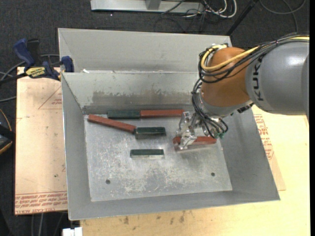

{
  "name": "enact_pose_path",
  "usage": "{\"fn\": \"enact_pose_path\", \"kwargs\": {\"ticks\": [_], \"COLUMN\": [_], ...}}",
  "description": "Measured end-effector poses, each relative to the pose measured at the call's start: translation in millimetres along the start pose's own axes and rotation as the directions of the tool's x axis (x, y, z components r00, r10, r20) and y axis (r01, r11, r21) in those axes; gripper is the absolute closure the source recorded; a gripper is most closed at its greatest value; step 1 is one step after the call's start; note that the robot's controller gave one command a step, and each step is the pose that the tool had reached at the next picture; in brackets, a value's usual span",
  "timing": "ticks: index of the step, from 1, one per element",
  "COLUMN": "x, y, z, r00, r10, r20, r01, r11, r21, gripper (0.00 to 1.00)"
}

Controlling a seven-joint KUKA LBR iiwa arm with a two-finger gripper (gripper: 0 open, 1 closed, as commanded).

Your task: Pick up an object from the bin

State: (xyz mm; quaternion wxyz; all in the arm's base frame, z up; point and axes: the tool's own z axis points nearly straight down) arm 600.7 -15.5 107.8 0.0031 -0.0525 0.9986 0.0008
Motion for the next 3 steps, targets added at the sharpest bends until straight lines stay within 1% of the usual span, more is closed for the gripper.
{"fn": "enact_pose_path", "kwargs": {"ticks": [2,3], "x": [0.0,1.0], "y": [0.0,0.3], "z": [-8.4,-14.2], "r00": [1.0,1.0], "r10": [0.001,0.001], "r20": [-0.001,-0.006], "r01": [-0.001,-0.001], "r11": [1.0,1.0], "r21": [0.0,0.0], "gripper": [1.0,1.0]}}
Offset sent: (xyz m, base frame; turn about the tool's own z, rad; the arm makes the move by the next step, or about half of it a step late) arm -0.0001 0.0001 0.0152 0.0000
